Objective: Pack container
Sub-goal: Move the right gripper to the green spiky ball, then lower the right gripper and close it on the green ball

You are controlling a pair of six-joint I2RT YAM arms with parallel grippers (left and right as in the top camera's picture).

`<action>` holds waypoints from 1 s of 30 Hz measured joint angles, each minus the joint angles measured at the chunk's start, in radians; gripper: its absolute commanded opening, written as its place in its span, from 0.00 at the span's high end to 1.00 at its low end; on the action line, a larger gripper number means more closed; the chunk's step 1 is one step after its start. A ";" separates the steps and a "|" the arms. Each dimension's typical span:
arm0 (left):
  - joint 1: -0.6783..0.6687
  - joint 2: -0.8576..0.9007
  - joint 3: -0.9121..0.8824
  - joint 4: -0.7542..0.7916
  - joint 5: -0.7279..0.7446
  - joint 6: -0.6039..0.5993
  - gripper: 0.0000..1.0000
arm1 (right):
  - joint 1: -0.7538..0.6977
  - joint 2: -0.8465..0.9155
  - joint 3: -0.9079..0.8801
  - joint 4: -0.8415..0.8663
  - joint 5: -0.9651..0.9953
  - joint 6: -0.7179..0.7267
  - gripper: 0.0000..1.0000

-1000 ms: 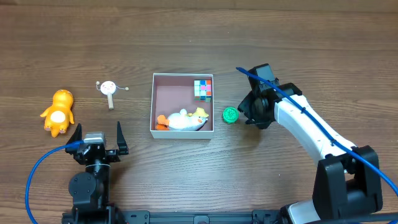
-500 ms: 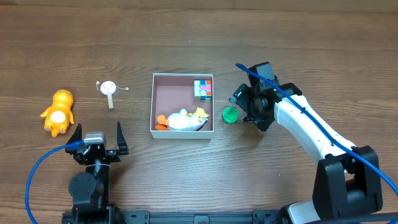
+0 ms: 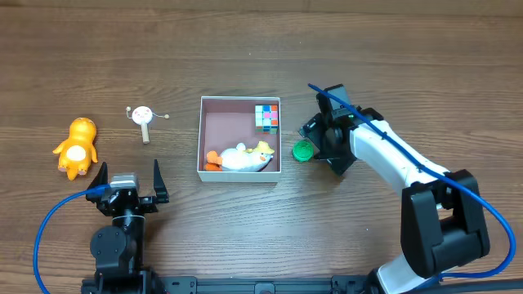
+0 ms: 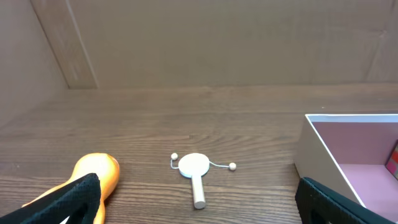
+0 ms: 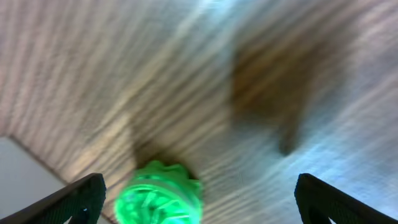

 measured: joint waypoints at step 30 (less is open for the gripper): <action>0.000 0.000 0.000 0.000 0.000 0.000 0.00 | 0.070 0.032 0.000 -0.030 0.001 -0.047 0.00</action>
